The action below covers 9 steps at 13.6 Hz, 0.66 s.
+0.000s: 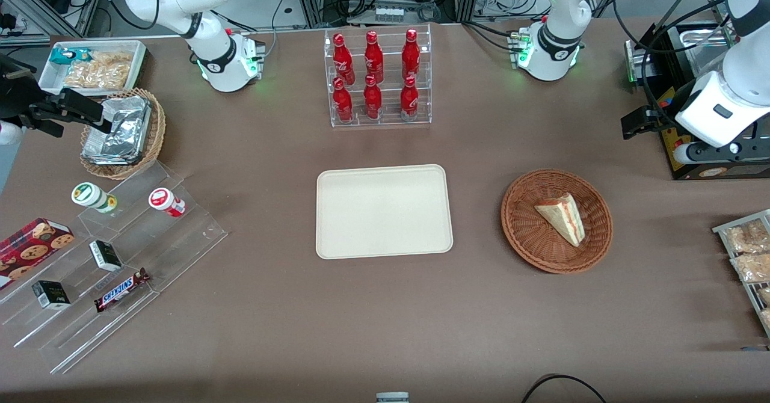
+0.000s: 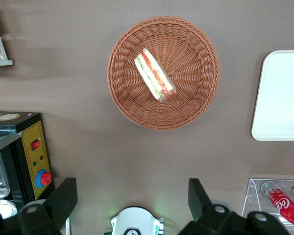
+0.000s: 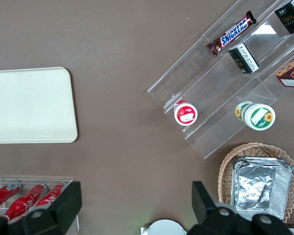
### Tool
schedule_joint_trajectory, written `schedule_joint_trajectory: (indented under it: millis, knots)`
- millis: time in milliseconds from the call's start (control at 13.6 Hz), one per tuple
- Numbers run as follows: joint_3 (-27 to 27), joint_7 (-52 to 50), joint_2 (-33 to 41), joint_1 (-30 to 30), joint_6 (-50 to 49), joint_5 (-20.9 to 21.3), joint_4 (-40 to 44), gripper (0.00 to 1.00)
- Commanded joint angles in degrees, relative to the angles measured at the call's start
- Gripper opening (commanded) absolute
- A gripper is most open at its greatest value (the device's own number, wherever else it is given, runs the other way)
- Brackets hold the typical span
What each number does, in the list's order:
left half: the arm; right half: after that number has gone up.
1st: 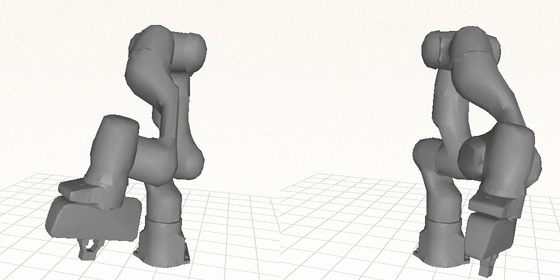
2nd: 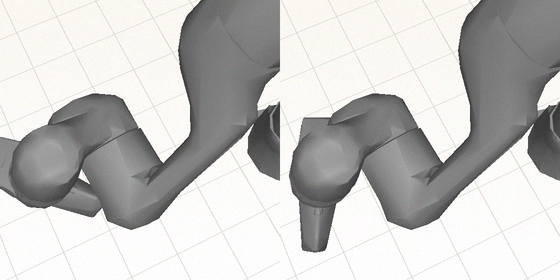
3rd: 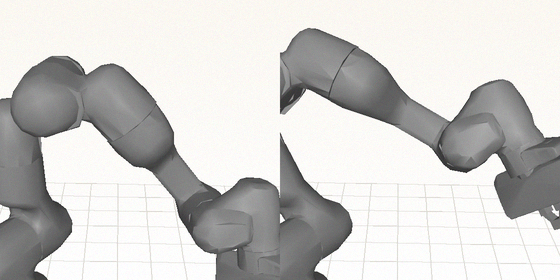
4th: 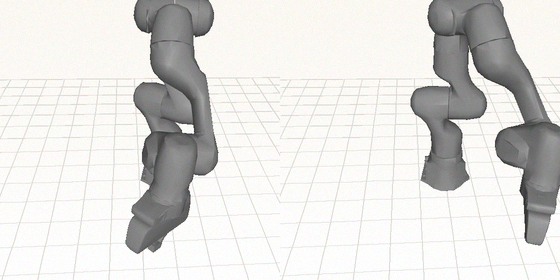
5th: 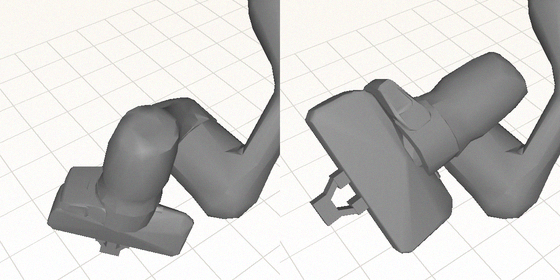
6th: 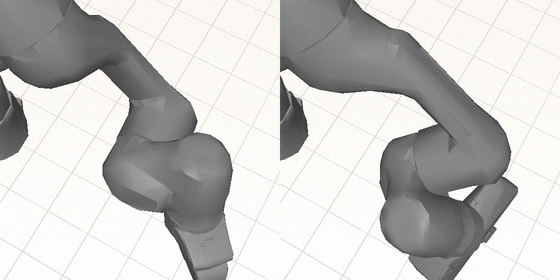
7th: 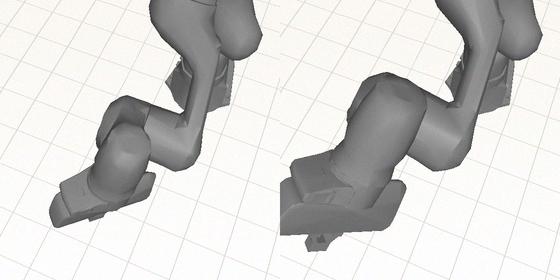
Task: Place sandwich from basket to tray
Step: 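Move the open left gripper down over the sandwich in the wicker basket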
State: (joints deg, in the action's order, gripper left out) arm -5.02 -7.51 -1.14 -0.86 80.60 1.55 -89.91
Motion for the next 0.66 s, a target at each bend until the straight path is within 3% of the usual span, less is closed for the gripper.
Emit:
schedule_joint_trajectory:
  millis: [0,295,590]
  knots:
    - [-0.3,0.6,-0.7,0.6,0.3,0.1,0.6,1.00]
    - [-0.3,0.7,-2.6,0.6,1.7,0.6,-1.8,1.00]
    - [-0.3,0.8,-2.8,0.6,9.6,0.8,-10.1,1.00]
